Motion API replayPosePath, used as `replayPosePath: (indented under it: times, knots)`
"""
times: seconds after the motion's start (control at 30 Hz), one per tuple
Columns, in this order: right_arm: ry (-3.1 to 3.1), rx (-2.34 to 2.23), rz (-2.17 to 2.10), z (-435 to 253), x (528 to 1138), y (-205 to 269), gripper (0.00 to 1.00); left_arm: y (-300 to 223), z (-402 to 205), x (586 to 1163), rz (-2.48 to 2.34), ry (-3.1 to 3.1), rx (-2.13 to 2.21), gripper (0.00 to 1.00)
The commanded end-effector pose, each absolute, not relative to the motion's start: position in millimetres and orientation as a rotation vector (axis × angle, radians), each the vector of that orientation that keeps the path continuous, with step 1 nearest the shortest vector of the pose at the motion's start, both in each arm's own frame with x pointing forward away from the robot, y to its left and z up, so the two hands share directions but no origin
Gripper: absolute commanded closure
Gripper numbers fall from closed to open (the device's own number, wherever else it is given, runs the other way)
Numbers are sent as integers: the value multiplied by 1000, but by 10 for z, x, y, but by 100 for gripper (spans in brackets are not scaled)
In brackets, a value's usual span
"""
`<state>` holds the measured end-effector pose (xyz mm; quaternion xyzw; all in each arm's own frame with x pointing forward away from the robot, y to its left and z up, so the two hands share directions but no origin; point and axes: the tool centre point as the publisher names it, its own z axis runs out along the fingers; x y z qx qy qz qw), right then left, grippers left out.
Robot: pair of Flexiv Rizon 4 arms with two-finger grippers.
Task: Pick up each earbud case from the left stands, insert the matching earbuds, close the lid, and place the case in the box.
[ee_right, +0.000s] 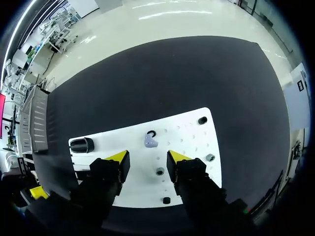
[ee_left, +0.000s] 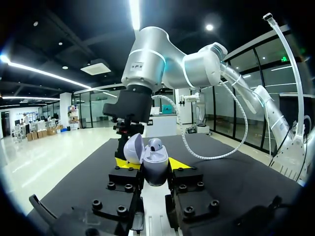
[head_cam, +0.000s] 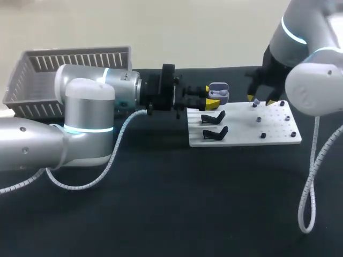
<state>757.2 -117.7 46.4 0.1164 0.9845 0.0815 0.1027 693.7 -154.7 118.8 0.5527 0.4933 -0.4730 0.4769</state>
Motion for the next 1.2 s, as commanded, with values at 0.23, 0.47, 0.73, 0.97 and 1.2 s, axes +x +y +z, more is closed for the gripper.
replayPosePath:
  times: [0.23,0.47,0.73,0.97,1.2]
  knots:
    - [2937,371,252,355,7682,-1212,53,-1544,1180,6920,-1150,1204,1345,100]
    - [2944,374,261,325,7700,-1213,62,-1544,1180,6920,-1150,1204,1345,100]
    - [2959,371,262,285,7720,-1199,64,-1544,1180,6920,-1150,1204,1345,100]
    - [2967,361,259,265,7735,-1171,87,-1544,1180,6920,-1150,1204,1345,100]
    - [2968,375,253,291,7713,-1202,100,-1544,1180,6920,-1150,1204,1345,100]
